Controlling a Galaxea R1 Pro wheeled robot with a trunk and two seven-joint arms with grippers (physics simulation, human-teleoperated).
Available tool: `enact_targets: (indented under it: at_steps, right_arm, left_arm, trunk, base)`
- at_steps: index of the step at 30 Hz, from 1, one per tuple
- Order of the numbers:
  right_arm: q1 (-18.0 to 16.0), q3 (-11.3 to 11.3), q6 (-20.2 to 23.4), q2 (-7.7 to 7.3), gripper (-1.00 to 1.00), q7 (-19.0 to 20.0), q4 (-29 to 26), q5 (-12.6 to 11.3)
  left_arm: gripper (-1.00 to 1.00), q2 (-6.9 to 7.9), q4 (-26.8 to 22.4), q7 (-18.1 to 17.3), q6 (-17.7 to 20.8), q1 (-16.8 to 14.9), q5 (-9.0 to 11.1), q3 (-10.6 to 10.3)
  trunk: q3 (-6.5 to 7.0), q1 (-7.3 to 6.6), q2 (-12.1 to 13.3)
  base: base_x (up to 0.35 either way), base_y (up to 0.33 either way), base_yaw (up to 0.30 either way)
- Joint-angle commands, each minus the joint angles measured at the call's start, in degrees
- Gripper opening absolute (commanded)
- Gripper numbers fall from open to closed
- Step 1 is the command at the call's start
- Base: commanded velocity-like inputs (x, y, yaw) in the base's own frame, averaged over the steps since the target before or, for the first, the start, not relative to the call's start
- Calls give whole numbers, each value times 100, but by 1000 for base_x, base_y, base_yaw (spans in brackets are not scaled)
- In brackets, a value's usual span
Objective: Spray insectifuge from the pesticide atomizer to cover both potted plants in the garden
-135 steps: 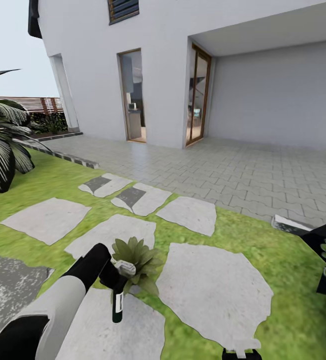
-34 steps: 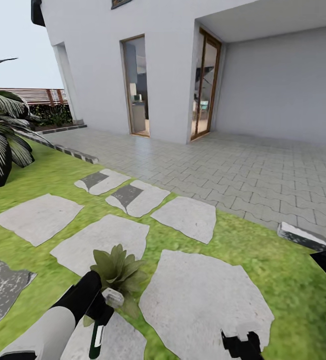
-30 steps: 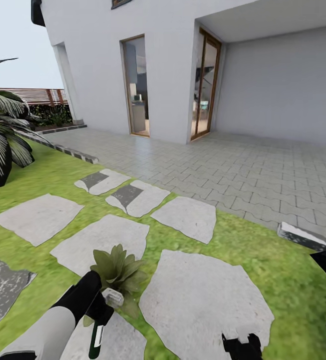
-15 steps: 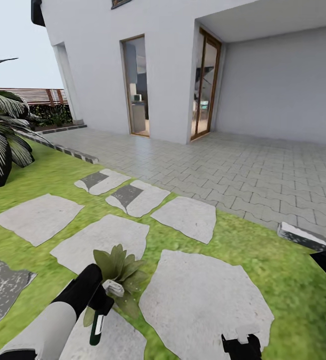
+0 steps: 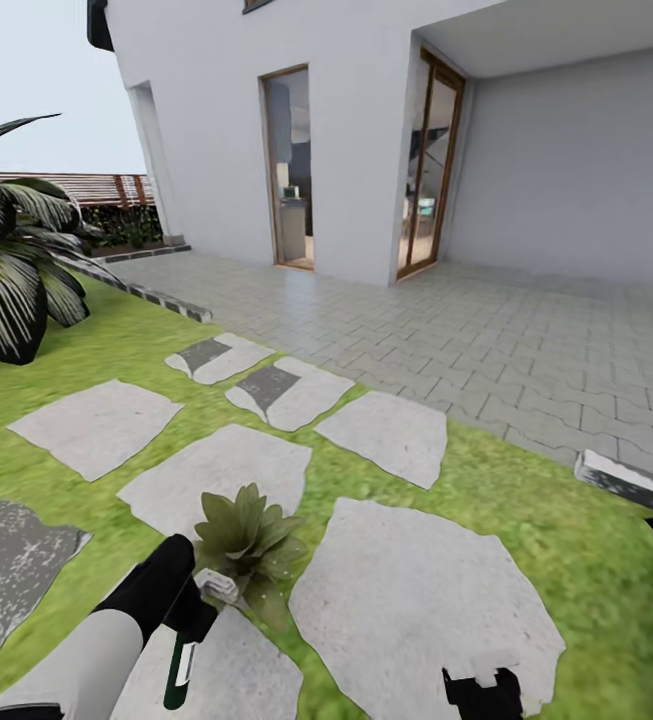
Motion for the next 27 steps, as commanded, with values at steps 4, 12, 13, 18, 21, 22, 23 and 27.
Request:
enact_targets:
  at_steps: [4, 12, 13, 18, 21, 22, 23, 27]
  right_arm:
    - [-3, 44, -9, -27, 100, -47, 5, 19]
    - [-3, 52, -9, -39, 100, -44, 13, 34]
    - [-3, 52, -9, -38, 100, -44, 13, 34]
    - [-3, 52, -9, -45, 100, -44, 16, 34]
    - [-3, 52, -9, -46, 100, -44, 17, 34]
    - [-3, 52, -9, -43, 100, -44, 16, 34]
    - [-3, 52, -9, -40, 100, -44, 15, 34]
    - [-3, 52, -9, -7, 100, -44, 12, 20]
  left_arm:
    - [-100, -42, 1, -49, -2, 2, -104, 21]
    - [-100, -67, -2, -42, -10, 33, -89, 18]
    - [-100, -68, -2, -42, -11, 33, -87, 18]
    - [-100, -57, 5, -42, -9, 56, -71, 28]
    - [-100, -22, 50, -42, -17, 140, -94, 31]
    - [-100, -15, 71, -42, -24, 221, -102, 21]
    - [-100, -12, 79, -42, -37, 268, -106, 18]
    - [-100, -13, 17, -27, -108, 360, -111, -2]
  trunk:
    - [-13, -1, -2]
    - [-13, -1, -2]
    - [-13, -1, -2]
    - [-13, -1, -2]
    - [-13, -1, -2]
    - [-13, -1, -2]
    - [-13, -1, -2]
    - [-13, -1, -2]
  base:
    - [0, 0, 60]
    - [38, -132, 3]
    - [43, -257, 0]
    - [-119, -177, 0]
    - [-51, -31, 0]
    - [-11, -7, 0]
    - [-7, -4, 0]
    - [-2, -1, 0]
